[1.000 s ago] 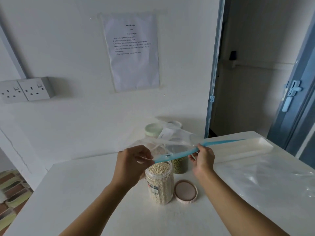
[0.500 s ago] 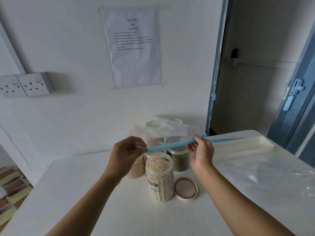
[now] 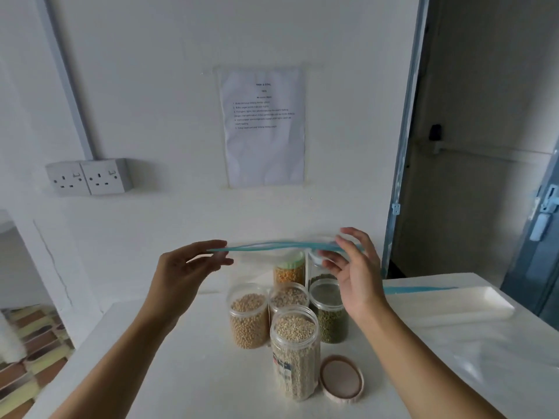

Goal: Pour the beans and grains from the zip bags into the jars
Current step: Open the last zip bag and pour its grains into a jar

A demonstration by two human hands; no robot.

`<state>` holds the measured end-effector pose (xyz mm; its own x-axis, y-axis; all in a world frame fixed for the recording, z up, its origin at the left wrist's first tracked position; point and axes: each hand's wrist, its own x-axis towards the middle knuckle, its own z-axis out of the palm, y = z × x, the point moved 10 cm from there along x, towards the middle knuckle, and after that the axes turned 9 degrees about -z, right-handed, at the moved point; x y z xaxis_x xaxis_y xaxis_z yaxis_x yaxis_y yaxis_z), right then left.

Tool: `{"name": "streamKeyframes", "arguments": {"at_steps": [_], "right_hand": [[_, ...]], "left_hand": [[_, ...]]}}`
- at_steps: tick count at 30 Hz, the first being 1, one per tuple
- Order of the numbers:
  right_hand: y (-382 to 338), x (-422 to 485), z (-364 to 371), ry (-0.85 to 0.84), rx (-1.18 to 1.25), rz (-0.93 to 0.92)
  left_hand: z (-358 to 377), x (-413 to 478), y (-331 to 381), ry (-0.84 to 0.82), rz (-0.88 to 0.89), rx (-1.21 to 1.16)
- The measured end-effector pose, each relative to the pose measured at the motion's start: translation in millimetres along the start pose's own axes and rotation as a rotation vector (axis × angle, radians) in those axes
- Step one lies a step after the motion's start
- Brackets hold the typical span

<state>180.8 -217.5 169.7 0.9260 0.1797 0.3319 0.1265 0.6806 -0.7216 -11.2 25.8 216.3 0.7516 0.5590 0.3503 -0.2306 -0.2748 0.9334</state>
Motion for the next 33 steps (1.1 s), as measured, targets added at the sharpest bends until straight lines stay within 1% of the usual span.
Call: {"name": "streamKeyframes", "arguments": {"at_steps": [2,4,6,9,13,16,20,22,24,26,29,33], "right_hand": [[-4.8,-1.1,15.1,-0.093,-0.003,0.016],[-11.6,-1.6,30.5,-0.203,-0.016,0.006],[-20.0,-0.7,38.1,-0.250,-0.117,-0.045],[-32.1,7.8,35.2,-0.201,-0.324,-0.185],[-41.3,15.1,42.8,-0.162,-0.409,-0.320],[-42.6,22.8,48.1,-0.135,-0.478,-0.371],[-42.1,31.3,65.7,-0.230,-0.319,-0.341],[-47.3,35.2,73.4,-0.244,-0.235,-0.349],[-54.8,39.5,79.7,-0.214,-0.172,-0.358],[-62.2,44.1,87.5,-0.195,-0.129,-0.354],[-73.9,51.2,98.5,-0.187,-0.139,-0.341],[-82.7,54.7,106.2,-0.187,-0.173,-0.276]], "left_hand": [[-11.8,2.8,12.5,0.061,0.070,0.099],[-24.5,4.6,25.5,0.141,0.180,0.227],[-32.5,5.5,39.0,0.188,0.253,0.286],[-37.2,10.8,48.4,0.150,0.251,0.209],[-27.6,21.6,53.4,0.032,0.240,0.135],[-25.9,30.6,53.9,0.026,0.225,0.067],[-24.1,42.7,61.1,0.019,0.220,0.050],[-23.5,52.0,66.2,0.010,0.217,0.007],[-24.3,65.2,69.1,-0.001,0.178,-0.063],[-23.5,79.3,69.1,-0.029,0.077,-0.149],[-20.8,95.2,69.1,-0.059,-0.072,-0.254],[-8.9,107.3,70.2,-0.124,-0.171,-0.352]]}}
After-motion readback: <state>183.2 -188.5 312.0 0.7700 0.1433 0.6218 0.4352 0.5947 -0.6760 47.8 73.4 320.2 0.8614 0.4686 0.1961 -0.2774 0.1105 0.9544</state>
